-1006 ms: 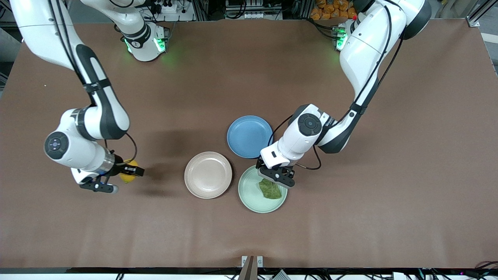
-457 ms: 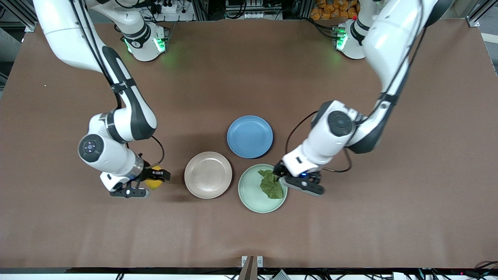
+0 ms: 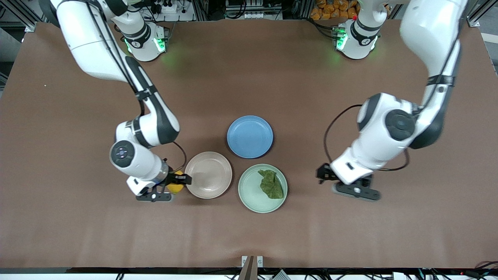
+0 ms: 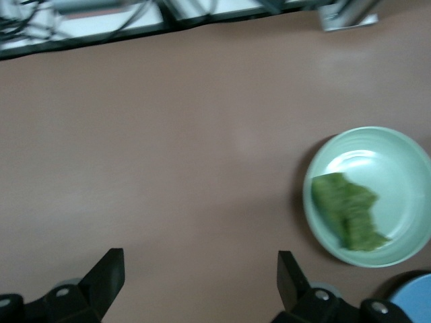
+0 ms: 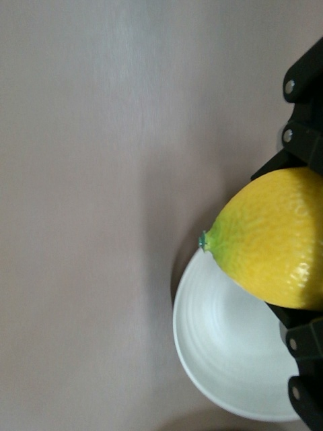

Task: Place lemon and lettuce in plates
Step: 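Move the lemon onto the cream plate while the left gripper withdraws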

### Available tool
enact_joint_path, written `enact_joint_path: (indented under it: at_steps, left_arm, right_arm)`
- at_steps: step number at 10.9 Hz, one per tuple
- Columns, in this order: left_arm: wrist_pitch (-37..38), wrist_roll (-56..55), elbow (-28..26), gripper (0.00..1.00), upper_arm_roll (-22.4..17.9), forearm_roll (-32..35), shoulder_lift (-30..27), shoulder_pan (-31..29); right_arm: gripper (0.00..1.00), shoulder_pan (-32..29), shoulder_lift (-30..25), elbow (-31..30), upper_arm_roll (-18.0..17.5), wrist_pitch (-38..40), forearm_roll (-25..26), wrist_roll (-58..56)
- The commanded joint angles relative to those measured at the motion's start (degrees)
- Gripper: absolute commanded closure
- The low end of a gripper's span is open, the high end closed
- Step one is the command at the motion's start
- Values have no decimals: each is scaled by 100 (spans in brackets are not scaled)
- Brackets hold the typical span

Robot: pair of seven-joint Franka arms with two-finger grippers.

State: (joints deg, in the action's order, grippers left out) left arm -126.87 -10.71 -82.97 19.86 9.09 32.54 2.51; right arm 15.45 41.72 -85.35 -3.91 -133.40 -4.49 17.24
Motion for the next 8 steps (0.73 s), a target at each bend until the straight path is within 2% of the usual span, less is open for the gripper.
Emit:
enact_joint_path:
  at_steps: [1,6,7,8]
  left_arm:
    - [636,593,-176,0,88,-3,-432,-663]
    - [1866,640,-158,0,-8,58,-1055,-1050]
    - [2103,675,-175,0,18,-11,-1196,-1321]
    - [2288,762,-175,0,140,-73,-1267,-1602]
  right_arm:
    - [59,300,283,211,22,-526,-60,463]
    - [55,512,706,203,22,-1152,-69,666]
    - [54,538,741,203,22,-1162,-43,780]
    - [44,556,759,194,22,-1162,-43,798]
